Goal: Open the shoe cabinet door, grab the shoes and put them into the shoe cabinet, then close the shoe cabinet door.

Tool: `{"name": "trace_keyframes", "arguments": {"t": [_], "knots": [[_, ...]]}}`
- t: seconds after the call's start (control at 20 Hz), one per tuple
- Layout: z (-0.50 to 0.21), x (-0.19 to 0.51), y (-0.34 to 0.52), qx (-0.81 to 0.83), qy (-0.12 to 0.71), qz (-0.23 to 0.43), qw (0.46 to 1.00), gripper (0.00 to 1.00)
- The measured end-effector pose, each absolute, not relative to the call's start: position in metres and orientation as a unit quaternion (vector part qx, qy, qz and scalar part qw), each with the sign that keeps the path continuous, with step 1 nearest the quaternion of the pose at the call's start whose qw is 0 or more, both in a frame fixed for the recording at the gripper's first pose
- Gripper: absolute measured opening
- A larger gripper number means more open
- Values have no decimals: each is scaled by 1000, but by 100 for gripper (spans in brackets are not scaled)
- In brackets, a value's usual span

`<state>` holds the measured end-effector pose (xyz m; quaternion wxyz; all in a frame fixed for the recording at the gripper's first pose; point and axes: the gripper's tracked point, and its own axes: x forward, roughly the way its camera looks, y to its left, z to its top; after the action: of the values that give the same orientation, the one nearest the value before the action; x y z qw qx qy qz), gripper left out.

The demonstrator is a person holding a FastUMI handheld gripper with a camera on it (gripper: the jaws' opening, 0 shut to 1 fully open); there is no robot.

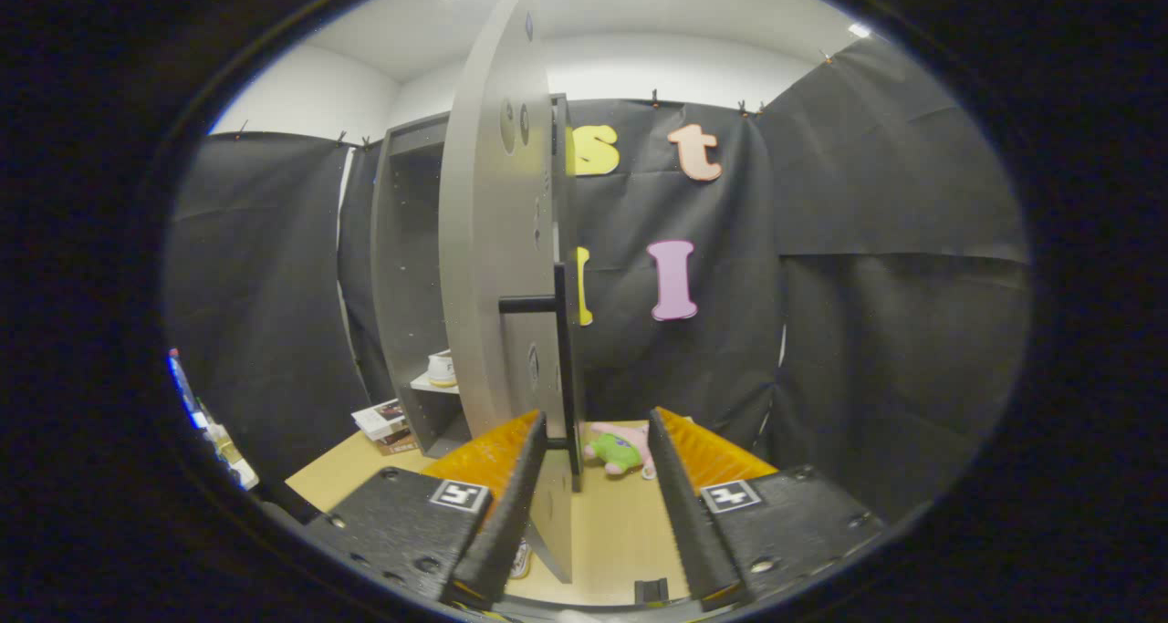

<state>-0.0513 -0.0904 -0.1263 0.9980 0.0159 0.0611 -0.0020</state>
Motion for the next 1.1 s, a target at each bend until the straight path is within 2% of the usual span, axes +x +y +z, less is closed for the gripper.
{"name": "trace_keyframes", "arguments": {"t": [0.1, 0.3, 0.5, 0.75, 1.1], "knots": [[-128, -74, -92, 19, 61, -33, 997, 96], [-130, -119, -65, 5, 47, -70, 996, 98], [-162, -136, -13, -21, 53, -68, 996, 99], [-256, -123, 61, -16, 109, -17, 994, 99], [-416, -59, 120, -19, 206, 36, 978, 99]]}}
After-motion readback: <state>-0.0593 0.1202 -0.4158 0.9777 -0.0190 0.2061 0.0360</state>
